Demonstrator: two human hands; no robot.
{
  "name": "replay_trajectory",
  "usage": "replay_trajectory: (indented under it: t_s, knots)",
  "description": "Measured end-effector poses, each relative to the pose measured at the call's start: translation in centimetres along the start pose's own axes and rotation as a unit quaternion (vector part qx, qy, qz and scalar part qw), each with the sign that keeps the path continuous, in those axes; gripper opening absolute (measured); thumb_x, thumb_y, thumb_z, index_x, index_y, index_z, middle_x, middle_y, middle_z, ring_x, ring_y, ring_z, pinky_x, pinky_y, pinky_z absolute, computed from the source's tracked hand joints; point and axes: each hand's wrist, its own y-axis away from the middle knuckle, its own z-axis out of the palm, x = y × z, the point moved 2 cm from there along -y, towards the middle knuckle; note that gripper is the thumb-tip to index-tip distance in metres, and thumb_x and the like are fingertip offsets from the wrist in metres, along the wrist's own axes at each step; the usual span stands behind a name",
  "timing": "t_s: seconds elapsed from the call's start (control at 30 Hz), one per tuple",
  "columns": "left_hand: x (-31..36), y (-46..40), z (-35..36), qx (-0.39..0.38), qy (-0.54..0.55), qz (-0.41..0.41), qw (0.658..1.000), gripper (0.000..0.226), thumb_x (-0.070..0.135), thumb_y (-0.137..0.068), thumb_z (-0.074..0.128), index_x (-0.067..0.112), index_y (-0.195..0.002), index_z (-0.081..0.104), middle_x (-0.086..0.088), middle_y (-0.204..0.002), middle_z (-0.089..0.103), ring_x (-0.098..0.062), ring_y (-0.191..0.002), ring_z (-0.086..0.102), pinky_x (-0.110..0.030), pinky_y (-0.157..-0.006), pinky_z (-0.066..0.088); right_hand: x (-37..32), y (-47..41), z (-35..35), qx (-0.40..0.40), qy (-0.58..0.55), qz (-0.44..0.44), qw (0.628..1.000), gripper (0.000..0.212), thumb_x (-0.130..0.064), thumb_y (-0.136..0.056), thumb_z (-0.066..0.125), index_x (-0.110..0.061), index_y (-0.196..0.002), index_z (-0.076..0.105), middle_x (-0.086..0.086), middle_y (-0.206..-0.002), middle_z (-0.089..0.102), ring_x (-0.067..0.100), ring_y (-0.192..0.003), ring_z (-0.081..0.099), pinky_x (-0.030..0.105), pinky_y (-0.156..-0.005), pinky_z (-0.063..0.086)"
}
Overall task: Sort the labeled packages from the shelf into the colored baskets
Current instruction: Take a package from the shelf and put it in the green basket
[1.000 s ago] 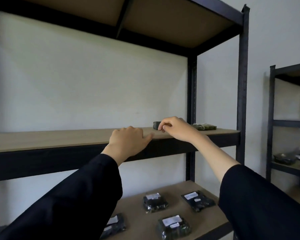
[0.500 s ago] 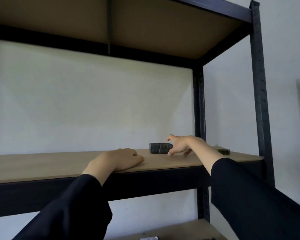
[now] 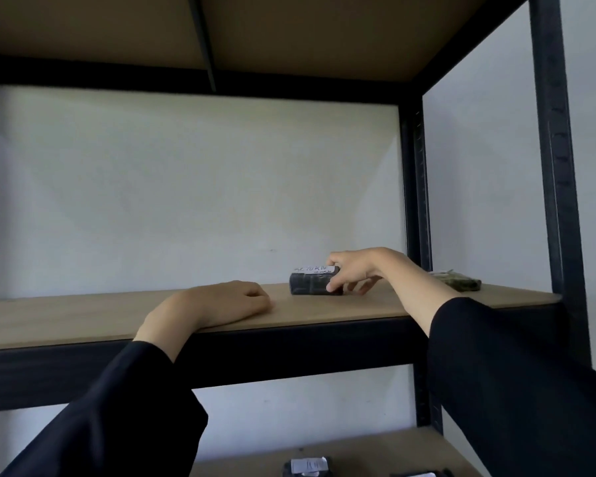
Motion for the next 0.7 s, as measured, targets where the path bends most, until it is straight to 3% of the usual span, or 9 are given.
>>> replay_trajectory:
  t_s: [0.13,0.27,0.4,0.6,0.7]
  knots:
    - [-0.1,0.1,0.0,0.010,0.007,-0.010,1.000,0.035,0.048,-0.094,0.038,0.032,-0.121,0.053,0.009,-0.134,0.049,-0.011,-0.121,0.044,-0.034,-0.108,0.029,-1.5,2.8,0.4,-0.023,-0.032,-0.084,0.996,0.044,-0.008,-0.084,0.064,-0.024,-0.115,0.037,0.002,-0.091,0.049,0.015,-0.081,0.056,0.027,-0.068,0.051]
    - [0.2,0.5,-0.1,0.005,0.001,-0.020,1.000,0.037,0.047,-0.095,0.036,0.030,-0.125,0.051,0.008,-0.135,0.048,-0.012,-0.122,0.043,-0.031,-0.106,0.029,-2.1,6.1,1.3,0.066,0.059,-0.163,0.983,0.034,-0.008,-0.080,0.062,-0.021,-0.093,0.033,0.005,-0.098,0.043,0.021,-0.070,0.047,0.031,-0.060,0.042]
    - [0.4,0.7,-0.2,0.000,-0.009,-0.026,1.000,0.039,0.047,-0.095,0.035,0.031,-0.127,0.049,0.007,-0.137,0.047,-0.012,-0.124,0.043,-0.034,-0.108,0.028,-1.7,8.0,2.4,0.134,0.044,-0.217,0.966,0.030,-0.006,-0.081,0.055,-0.023,-0.090,0.032,0.006,-0.102,0.040,0.020,-0.075,0.043,0.032,-0.066,0.038]
    - [0.4,0.8,-0.2,0.003,-0.013,-0.033,0.999,0.041,0.048,-0.095,0.034,0.031,-0.129,0.047,0.008,-0.139,0.045,-0.013,-0.126,0.041,-0.034,-0.109,0.026,-1.5,8.6,2.5,0.138,0.021,-0.234,0.962,0.029,-0.001,-0.082,0.051,-0.018,-0.093,0.030,-0.002,-0.077,0.046,0.013,-0.060,0.038,0.025,-0.052,0.030]
    - [0.3,0.7,-0.2,0.009,-0.013,-0.034,0.999,0.041,0.049,-0.095,0.034,0.031,-0.129,0.048,0.007,-0.139,0.045,-0.013,-0.126,0.042,-0.035,-0.109,0.027,-1.3,8.8,2.6,0.141,0.003,-0.235,0.962,0.030,-0.002,-0.082,0.053,-0.020,-0.094,0.032,-0.003,-0.076,0.050,0.015,-0.058,0.038,0.025,-0.051,0.030]
